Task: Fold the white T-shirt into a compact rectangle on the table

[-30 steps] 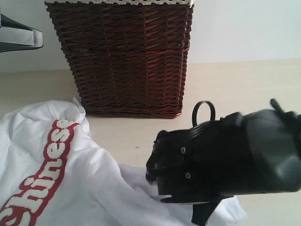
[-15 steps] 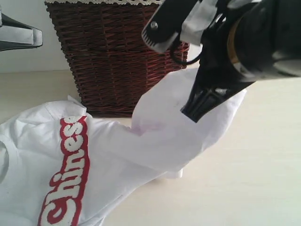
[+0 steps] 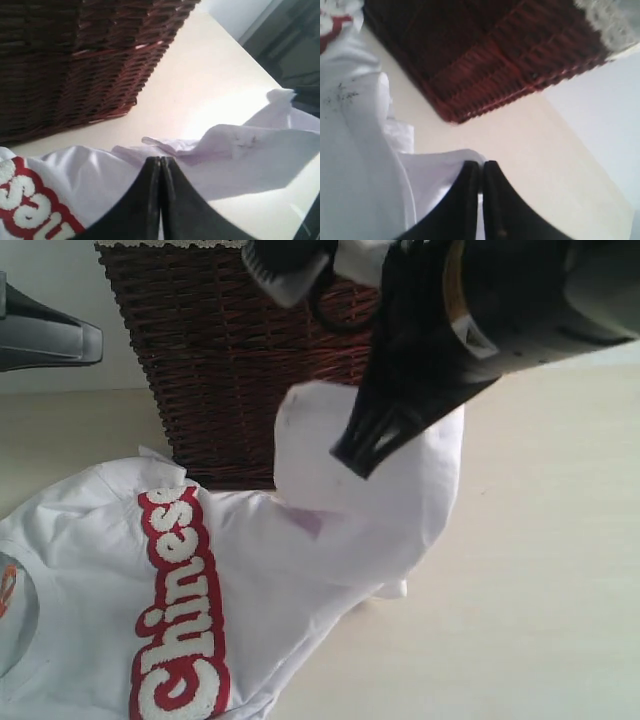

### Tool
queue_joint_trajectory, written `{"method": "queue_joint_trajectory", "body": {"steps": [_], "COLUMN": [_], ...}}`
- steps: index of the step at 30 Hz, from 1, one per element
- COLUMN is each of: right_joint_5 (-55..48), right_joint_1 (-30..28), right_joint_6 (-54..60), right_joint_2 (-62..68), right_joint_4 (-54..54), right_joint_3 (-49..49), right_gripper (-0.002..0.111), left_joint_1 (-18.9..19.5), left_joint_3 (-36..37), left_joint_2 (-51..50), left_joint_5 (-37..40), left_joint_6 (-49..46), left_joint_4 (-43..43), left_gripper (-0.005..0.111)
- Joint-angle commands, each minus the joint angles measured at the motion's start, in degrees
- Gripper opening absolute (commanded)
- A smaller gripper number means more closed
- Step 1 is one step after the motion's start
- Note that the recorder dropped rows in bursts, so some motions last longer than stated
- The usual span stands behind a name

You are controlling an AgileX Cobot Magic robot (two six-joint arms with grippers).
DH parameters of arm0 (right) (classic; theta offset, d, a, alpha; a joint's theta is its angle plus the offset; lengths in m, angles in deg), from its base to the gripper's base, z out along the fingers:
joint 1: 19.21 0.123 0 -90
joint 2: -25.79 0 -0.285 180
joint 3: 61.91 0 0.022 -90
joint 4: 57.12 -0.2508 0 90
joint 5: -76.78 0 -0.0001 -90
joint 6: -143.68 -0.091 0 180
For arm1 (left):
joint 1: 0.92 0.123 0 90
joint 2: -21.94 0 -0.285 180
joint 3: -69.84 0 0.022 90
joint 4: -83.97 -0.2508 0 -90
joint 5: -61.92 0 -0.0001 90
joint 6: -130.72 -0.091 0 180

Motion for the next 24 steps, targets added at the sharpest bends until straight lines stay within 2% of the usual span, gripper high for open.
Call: {"method": "queue_joint_trajectory", "body": {"steps": [1, 5, 9, 15, 20, 24], "right_joint_5": [-9.90, -9.62, -5.82, -5.92, -5.46, -5.23], "right_joint_1": [-1.12, -2.09, -2.09, -2.09, -2.09, -2.09], "right_joint_6": [8.68, 8.58, 7.52, 6.91, 5.71, 1.12], "right_joint_2": [1.45, -0.02, -4.92, -10.38, -10.91, -10.91], "right_joint_4": [-7.19, -6.31, -7.42, -6.66, -2.73, 1.71], "right_joint_3": [0.39, 0.39, 0.39, 0.39, 0.39, 1.73], "right_gripper": [0.000, 0.000, 0.000, 0.000, 0.000, 0.000], "left_joint_1": [-0.44, -1.44, -4.70, -10.44, -17.14, -20.01], "left_joint_3": [0.08, 0.08, 0.08, 0.39, 5.89, 10.95], "left_joint_2": [-1.74, -5.79, -11.89, -22.33, -25.21, -25.81], "left_joint_5": [3.12, 4.81, 4.71, 6.00, 6.10, 6.20], "left_joint_6": [1.41, 3.37, 4.22, 8.05, 8.79, 8.79], "left_joint_4": [-1.99, -6.37, -9.74, -11.70, -12.69, -13.27], "left_gripper": [0.000, 0.000, 0.000, 0.000, 0.000, 0.000]}}
